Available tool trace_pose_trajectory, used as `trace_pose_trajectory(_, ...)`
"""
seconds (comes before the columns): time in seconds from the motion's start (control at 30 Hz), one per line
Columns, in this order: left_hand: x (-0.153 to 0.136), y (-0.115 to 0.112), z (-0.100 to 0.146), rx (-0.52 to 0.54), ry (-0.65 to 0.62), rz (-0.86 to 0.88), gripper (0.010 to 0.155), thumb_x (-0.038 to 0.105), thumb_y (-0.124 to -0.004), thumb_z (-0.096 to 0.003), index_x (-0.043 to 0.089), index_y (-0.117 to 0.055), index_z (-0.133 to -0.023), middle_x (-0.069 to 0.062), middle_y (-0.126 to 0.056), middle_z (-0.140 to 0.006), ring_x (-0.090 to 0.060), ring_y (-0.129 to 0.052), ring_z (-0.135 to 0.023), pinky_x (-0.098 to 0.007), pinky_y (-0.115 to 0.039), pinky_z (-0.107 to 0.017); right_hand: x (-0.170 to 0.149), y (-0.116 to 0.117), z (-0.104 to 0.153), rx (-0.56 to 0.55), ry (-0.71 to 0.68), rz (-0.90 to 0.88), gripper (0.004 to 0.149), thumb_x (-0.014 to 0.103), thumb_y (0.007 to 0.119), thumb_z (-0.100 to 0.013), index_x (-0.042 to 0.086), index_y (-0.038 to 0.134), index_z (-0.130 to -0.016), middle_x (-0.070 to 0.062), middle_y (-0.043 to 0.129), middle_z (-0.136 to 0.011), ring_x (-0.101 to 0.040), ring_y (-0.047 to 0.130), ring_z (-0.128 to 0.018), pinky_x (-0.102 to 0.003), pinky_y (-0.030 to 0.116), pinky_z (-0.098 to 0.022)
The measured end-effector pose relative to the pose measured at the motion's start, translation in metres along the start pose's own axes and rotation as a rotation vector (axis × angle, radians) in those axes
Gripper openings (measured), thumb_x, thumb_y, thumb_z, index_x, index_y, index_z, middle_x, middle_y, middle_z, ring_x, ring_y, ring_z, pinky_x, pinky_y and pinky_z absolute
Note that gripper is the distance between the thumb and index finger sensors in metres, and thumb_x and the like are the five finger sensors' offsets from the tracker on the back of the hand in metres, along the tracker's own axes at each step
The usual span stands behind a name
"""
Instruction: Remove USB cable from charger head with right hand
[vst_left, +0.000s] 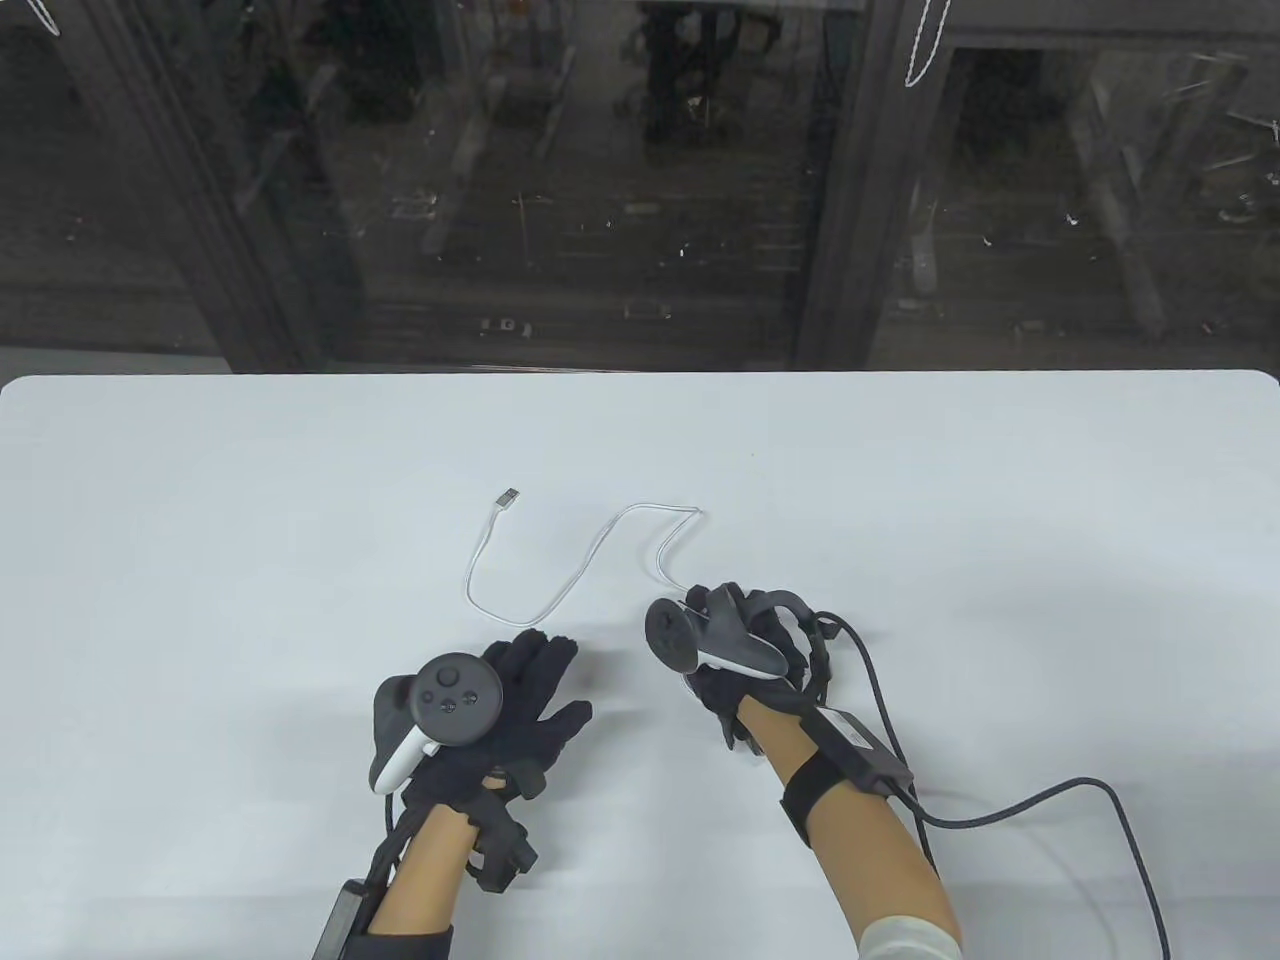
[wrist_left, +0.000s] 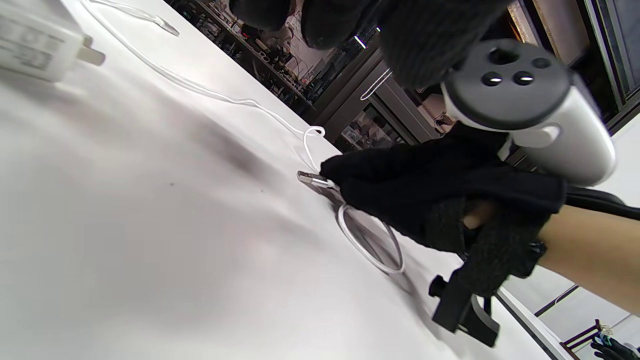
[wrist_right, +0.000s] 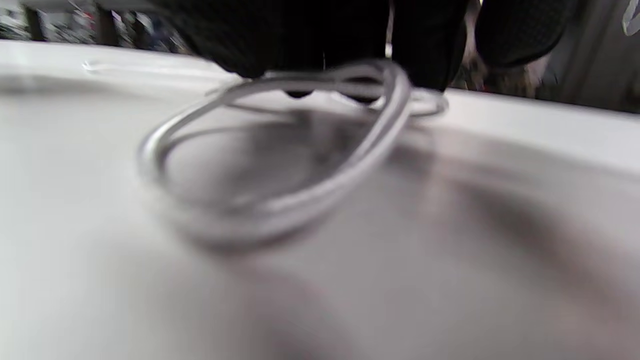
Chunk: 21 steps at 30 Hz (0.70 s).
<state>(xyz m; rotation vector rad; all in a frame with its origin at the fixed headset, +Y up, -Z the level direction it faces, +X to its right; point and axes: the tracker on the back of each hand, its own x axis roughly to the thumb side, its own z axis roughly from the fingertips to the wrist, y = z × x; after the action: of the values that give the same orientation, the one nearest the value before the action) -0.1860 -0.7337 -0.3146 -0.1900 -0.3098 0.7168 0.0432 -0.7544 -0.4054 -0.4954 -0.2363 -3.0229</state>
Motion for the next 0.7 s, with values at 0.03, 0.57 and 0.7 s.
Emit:
trace_pose_trajectory(0.03,0.000,0.000,0.000,-0.016,-0.007,0.006,0.073,0.048,-0.072,-0.0539,0.018,-0.046,-0.115,-0.019,-0.035,-0.121,-0.057,-0.026,-0.106,-0.080,-0.022,-0.062,-0.002,0.002,0.000,0.083,0.024,-0.030,0.053,0.037,0.070,-0.048,0.024,0.063,-0.099,-0.012,0.054,-0.109,-0.048,0.059,-0.095,-0.066,0.055,-0.064)
trace_pose_trajectory(0.57,0.015,-0.004,0.013,-0.070,-0.082,-0.023,0.080,0.052,-0.073,-0.0523,0.020,-0.036,-0.116,-0.018,-0.030,-0.123,-0.057,-0.021,-0.107,-0.081,-0.018,-0.061,-0.023,-0.047,0.100,-0.134,-0.154,-0.516,0.070,0.045,0.068,-0.048,0.023,0.038,-0.107,-0.014,0.027,-0.115,-0.053,0.023,-0.100,-0.075,0.027,-0.063)
trace_pose_trajectory(0.7,0.015,-0.009,0.013,-0.071,-0.081,-0.059,0.082,0.053,-0.073,-0.0518,0.020,-0.034,-0.116,-0.018,-0.029,-0.122,-0.056,-0.019,-0.107,-0.081,-0.017,-0.060,-0.026,-0.041,0.124,-0.176,-0.253,-0.552,0.076,0.050,0.068,-0.048,0.026,0.030,-0.108,-0.013,0.015,-0.114,-0.052,0.013,-0.099,-0.076,0.021,-0.062)
